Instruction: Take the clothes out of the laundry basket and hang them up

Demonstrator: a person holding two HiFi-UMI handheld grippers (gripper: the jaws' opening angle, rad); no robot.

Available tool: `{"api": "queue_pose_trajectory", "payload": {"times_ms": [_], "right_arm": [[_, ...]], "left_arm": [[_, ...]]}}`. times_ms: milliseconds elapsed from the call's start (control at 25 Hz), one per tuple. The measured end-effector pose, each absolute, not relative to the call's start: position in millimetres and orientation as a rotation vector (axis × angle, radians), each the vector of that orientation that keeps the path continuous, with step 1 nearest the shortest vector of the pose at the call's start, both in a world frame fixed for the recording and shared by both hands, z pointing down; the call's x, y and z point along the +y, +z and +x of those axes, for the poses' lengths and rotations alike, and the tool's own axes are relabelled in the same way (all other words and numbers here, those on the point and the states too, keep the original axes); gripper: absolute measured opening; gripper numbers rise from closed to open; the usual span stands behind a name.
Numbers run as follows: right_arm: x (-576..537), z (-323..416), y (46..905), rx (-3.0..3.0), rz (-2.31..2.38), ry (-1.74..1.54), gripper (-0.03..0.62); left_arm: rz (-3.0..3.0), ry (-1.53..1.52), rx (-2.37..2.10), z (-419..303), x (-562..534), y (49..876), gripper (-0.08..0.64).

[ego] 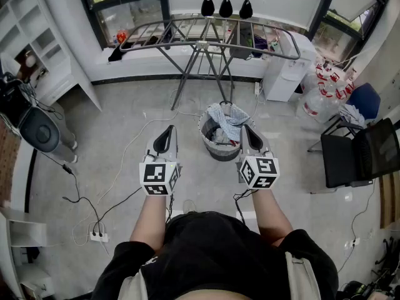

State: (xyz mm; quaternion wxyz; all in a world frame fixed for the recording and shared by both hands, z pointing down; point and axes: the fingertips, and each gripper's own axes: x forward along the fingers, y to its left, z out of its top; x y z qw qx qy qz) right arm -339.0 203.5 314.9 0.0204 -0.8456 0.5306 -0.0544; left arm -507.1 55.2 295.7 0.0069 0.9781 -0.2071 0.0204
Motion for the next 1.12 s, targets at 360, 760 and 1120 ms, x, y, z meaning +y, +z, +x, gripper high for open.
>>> {"api": "queue_pose_trajectory", "payload": {"times_ms": [360,760,1120], "right_arm": [[197,-334,310,1.635,-2.644,-0.150,0.014],[187,-326,313,1.546,-2.689,-0.169,0.014],[165,-326,319,1.475,-2.758,-0.190,0.014]], "left_arm": [[3.064,0.069,-0.590,-487,51,293,0.008],[3.067,0.081,-0.458,-464,38,302,0.008],[3.065,0.077,-0.306,-447,13,309,0.008]]}}
